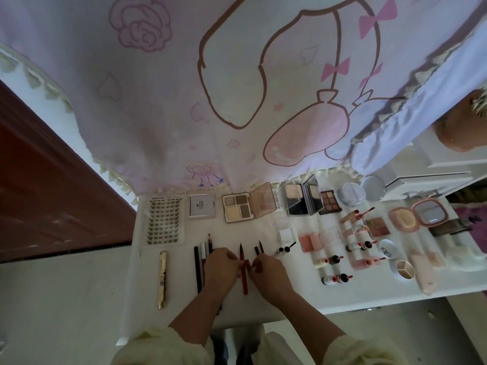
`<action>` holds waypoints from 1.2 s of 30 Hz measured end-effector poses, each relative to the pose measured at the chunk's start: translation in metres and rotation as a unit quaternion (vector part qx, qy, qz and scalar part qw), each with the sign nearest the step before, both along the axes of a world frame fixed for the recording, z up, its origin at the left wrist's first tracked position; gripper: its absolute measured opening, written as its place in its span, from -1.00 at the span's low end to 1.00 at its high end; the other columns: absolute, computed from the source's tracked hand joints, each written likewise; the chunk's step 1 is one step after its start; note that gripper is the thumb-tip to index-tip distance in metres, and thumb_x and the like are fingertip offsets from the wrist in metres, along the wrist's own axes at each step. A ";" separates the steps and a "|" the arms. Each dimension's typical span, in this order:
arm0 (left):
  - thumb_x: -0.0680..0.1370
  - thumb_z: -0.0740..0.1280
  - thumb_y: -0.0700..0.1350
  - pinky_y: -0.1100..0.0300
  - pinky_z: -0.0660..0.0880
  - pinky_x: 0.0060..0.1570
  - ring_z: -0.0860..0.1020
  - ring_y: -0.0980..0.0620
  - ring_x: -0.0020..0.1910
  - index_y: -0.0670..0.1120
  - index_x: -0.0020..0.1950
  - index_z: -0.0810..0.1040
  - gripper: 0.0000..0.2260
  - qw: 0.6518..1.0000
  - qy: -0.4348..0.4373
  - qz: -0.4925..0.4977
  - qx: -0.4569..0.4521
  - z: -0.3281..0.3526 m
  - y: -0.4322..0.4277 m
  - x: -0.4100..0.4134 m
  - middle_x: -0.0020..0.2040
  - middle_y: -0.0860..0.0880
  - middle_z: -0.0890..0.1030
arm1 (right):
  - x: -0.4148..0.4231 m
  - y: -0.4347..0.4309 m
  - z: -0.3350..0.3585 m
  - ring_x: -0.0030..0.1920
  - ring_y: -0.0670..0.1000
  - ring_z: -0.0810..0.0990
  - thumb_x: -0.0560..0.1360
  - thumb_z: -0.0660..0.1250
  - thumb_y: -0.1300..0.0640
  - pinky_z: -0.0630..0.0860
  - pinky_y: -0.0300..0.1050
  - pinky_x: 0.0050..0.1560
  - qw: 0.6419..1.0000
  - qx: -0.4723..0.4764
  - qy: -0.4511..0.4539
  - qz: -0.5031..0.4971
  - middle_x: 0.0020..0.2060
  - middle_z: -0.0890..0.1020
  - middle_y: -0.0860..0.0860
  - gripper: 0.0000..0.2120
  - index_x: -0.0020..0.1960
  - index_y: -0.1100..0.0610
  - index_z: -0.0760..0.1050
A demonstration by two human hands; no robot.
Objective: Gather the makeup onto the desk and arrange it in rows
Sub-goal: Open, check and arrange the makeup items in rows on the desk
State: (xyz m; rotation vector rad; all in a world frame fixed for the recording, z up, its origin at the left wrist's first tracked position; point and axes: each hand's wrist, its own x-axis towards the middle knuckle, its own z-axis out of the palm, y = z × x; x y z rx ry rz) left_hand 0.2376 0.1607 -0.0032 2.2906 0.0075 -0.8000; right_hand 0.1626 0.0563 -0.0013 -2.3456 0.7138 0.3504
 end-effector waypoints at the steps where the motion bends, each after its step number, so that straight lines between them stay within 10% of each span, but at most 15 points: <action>1: 0.44 0.50 -0.15 0.19 0.61 -0.27 0.64 0.06 -0.36 -0.12 -0.25 0.64 -0.90 1.000 0.001 0.006 -0.004 -0.002 0.000 -0.001 -0.31 -0.05 0.66 | -0.001 0.000 -0.001 -0.16 -0.08 0.47 0.60 0.26 0.09 0.38 -0.34 -0.17 1.000 0.005 -0.003 -0.009 -0.09 0.59 0.04 -0.84 0.04 0.17 0.53; 36: 0.59 0.28 -0.16 0.51 0.33 -0.28 0.53 0.09 -0.14 -0.09 -0.03 0.58 -0.91 0.994 -0.106 0.037 -0.016 0.008 0.118 -0.033 -0.14 0.03 0.57 | 0.019 0.065 0.008 -0.17 0.00 0.57 0.55 0.29 0.03 0.55 -0.12 -0.08 0.996 0.000 0.070 0.059 -0.20 0.58 0.01 -0.84 -0.05 0.13 0.49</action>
